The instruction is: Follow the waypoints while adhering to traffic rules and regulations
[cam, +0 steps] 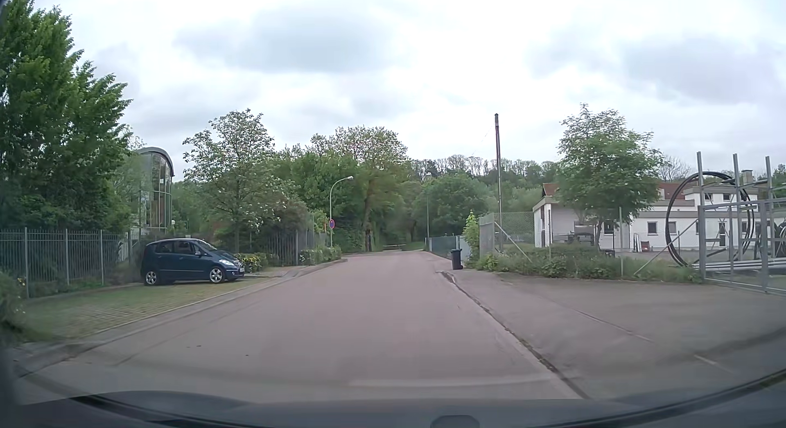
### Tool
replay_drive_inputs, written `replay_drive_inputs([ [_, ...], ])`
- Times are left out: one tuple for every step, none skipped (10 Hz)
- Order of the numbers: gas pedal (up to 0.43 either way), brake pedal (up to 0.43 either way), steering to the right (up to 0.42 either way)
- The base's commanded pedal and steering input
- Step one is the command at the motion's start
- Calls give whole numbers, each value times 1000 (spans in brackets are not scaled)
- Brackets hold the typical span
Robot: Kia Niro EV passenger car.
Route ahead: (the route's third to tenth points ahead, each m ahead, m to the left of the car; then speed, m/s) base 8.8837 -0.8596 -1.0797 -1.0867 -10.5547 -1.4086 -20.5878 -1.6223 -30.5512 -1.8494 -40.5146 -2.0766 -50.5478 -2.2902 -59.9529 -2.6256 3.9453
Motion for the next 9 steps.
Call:
replay_drive_inputs([
  [0,0,6],
  [0,0,4],
  [0,0,4],
  [0,0,6],
  [0,0,7],
  [0,12,7],
  [0,79,11],
  [0,146,14],
  [0,159,15],
])
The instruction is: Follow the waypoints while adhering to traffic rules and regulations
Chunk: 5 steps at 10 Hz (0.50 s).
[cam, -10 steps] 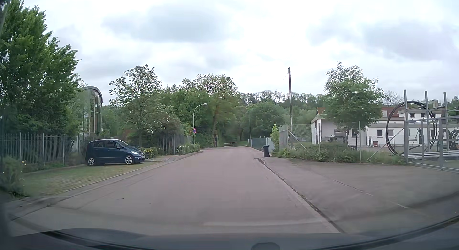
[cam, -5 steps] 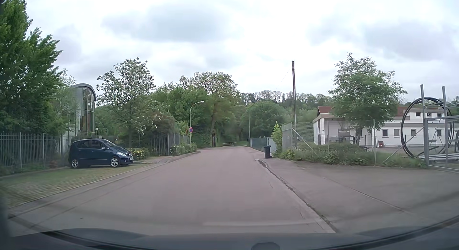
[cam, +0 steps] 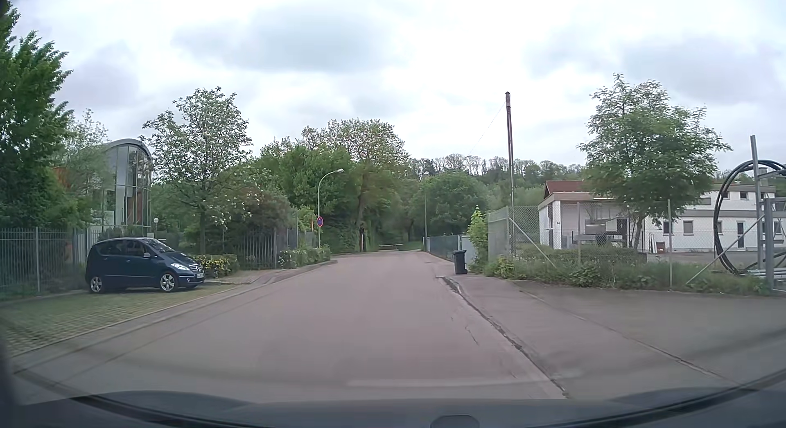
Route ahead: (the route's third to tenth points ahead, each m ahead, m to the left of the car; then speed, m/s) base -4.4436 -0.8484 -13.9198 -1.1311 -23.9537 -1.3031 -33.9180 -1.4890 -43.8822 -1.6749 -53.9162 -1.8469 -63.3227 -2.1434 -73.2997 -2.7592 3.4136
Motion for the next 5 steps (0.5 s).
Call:
replay_drive_inputs([
  [0,195,15],
  [0,207,15],
  [0,213,14],
  [0,220,15],
  [0,220,14],
])
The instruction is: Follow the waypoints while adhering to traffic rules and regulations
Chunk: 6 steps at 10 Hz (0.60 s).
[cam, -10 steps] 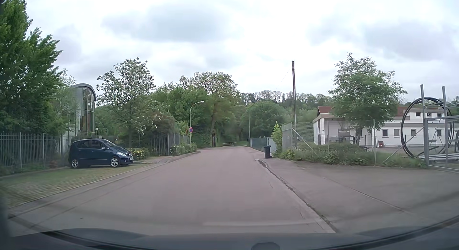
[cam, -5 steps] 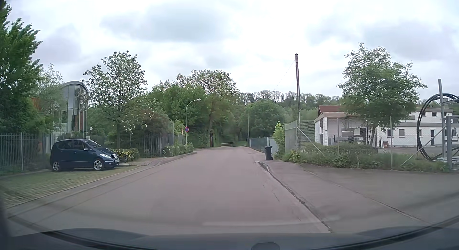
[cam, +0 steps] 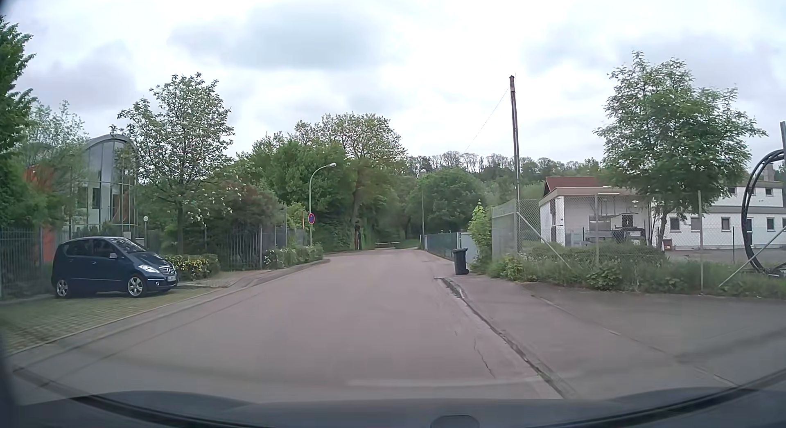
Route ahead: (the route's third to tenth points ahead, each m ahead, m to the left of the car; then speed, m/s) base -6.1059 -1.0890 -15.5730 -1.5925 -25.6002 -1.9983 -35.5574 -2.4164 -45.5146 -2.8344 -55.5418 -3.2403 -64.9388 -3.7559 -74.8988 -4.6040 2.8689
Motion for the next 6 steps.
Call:
replay_drive_inputs([
  [0,213,14],
  [0,213,13],
  [0,213,12],
  [0,213,11],
  [0,213,9],
  [0,213,7],
])
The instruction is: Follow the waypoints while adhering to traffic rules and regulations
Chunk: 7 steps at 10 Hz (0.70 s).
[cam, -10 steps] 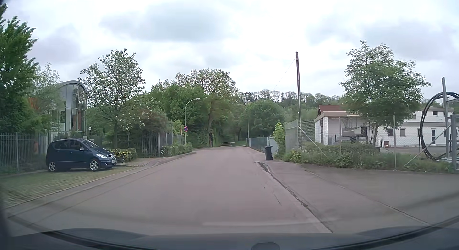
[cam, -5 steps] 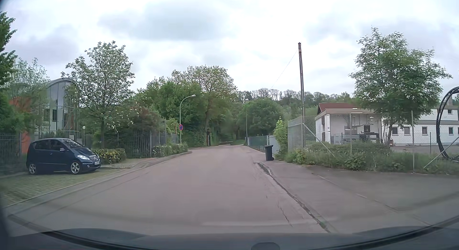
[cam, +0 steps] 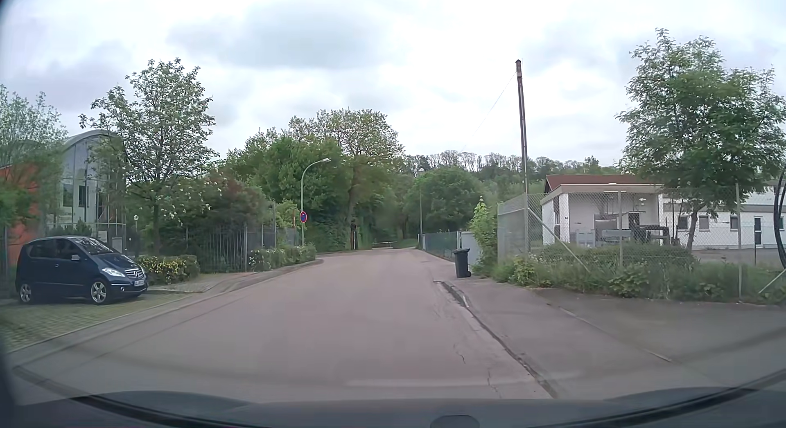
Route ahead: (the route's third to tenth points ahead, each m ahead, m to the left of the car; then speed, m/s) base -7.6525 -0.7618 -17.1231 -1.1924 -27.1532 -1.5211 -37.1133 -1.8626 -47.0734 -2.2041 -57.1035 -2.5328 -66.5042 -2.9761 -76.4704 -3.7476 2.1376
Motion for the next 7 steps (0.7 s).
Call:
replay_drive_inputs([
  [0,220,6],
  [0,220,4],
  [0,220,1],
  [0,220,-3],
  [0,213,-5],
  [0,213,-8],
  [0,213,-14],
])
